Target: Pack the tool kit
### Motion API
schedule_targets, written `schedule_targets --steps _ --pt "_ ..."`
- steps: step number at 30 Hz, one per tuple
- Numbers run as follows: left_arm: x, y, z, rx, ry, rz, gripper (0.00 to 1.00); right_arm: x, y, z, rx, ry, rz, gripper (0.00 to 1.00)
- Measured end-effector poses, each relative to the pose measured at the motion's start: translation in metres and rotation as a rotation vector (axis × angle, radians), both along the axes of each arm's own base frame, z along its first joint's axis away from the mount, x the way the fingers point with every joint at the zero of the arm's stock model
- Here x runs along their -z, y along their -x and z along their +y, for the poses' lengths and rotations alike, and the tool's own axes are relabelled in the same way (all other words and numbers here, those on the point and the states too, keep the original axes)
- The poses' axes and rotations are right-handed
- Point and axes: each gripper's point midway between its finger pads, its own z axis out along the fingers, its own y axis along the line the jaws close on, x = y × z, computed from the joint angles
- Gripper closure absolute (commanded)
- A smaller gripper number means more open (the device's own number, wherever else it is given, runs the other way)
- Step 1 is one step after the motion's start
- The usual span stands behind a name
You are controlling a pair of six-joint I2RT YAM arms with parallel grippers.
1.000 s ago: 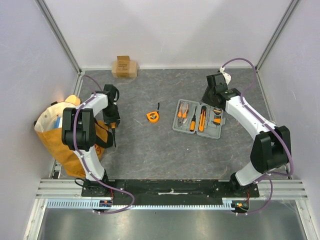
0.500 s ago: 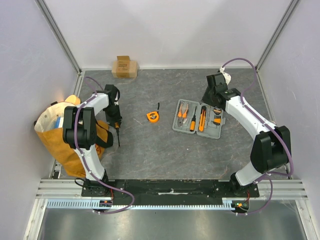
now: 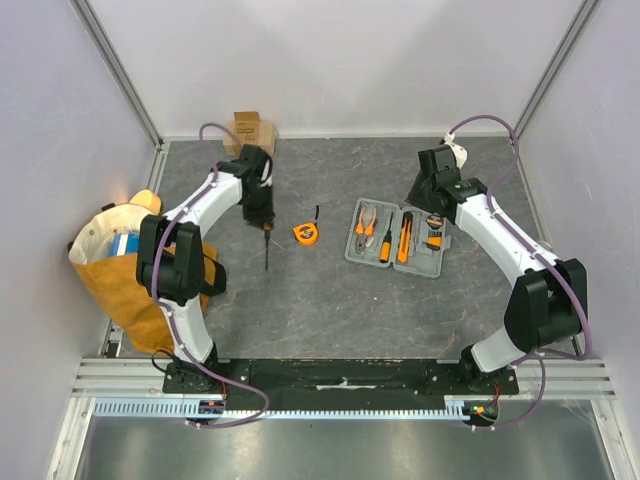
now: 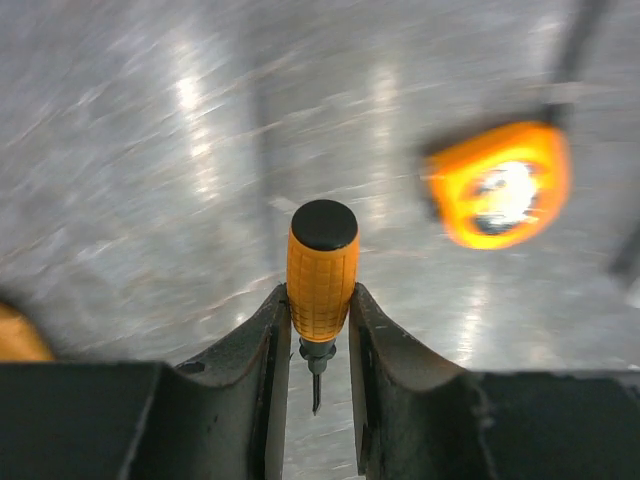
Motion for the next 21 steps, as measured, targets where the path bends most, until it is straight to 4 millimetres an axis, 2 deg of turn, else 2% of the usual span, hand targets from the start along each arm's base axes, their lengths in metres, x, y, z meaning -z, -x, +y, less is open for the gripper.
schedule_targets --steps 2,7,9,11,13,15,18,21 --pt "-0.022 -0.012 -0.030 0.061 0.057 -0.063 0.98 0.000 0.002 -0.001 -0.001 0.002 0.000 0.65" --pt "-0.086 -0.032 -0.127 0.257 0.219 -0.225 0.98 0.002 0.005 -0.003 0.000 0.005 0.006 0.65" --pt "-0.103 -0.038 -0.166 0.330 0.278 -0.263 0.98 0.001 0.007 -0.004 0.002 0.009 0.004 0.65" --pt "-0.112 -0.044 -0.208 0.401 0.337 -0.293 0.98 -0.001 0.010 -0.006 0.007 0.014 0.003 0.65" --pt "-0.109 -0.044 -0.242 0.451 0.383 -0.292 0.98 -0.005 0.013 -0.009 0.011 0.018 -0.006 0.65" --pt "-0.096 -0.037 -0.268 0.484 0.416 -0.258 0.98 -0.010 0.017 -0.013 0.018 0.020 -0.018 0.65" --pt "-0.072 -0.026 -0.293 0.510 0.454 -0.191 0.98 -0.017 0.022 -0.017 0.029 0.024 -0.033 0.65" --pt "-0.045 -0.020 -0.307 0.510 0.476 -0.133 0.98 -0.023 0.027 -0.020 0.034 0.025 -0.046 0.65"
